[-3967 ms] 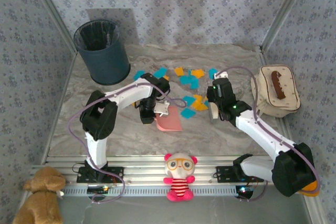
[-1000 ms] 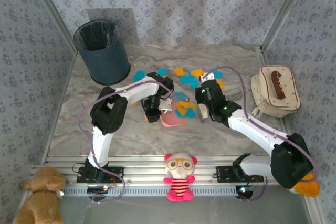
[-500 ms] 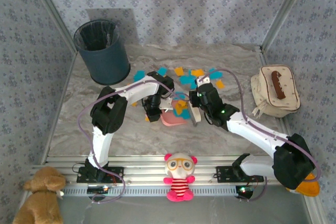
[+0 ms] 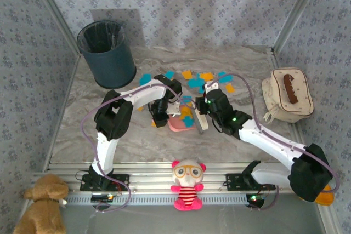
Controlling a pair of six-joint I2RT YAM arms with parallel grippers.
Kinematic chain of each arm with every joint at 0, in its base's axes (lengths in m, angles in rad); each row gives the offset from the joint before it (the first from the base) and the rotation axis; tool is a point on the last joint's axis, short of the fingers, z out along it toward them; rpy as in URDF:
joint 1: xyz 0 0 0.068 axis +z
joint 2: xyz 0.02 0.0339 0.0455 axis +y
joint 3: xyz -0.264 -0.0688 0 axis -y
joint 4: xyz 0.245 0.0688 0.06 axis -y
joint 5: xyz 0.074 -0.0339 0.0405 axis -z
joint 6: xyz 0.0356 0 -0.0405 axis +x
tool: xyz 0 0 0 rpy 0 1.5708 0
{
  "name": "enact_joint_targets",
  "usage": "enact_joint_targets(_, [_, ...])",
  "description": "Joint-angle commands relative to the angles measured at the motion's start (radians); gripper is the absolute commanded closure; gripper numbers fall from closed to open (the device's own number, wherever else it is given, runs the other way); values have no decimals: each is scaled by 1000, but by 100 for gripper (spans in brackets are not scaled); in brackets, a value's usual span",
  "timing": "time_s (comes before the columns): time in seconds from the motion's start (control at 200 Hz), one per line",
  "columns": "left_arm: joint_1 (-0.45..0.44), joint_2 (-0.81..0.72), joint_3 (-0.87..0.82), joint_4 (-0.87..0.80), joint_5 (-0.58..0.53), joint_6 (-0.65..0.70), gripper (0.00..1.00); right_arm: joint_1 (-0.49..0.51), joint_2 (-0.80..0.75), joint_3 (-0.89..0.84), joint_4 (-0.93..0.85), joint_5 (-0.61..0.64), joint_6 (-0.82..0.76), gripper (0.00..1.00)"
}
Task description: Sweep away the paper scraps from the table
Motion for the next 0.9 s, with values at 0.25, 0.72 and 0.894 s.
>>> enact_joint_targets(0.25, [27,-61,-76,15,-21,-34,100,14,-94,82,-61,-12,-6,100])
enact_joint_targets(0.72, [41,-71,-74,4,3,-83,100,-129,45,151,47,-55,-158,100])
enact_joint_targets(0.894, [43,-62,-61,-13,18,-109,100,-194,157,199,125,-190,-265,100])
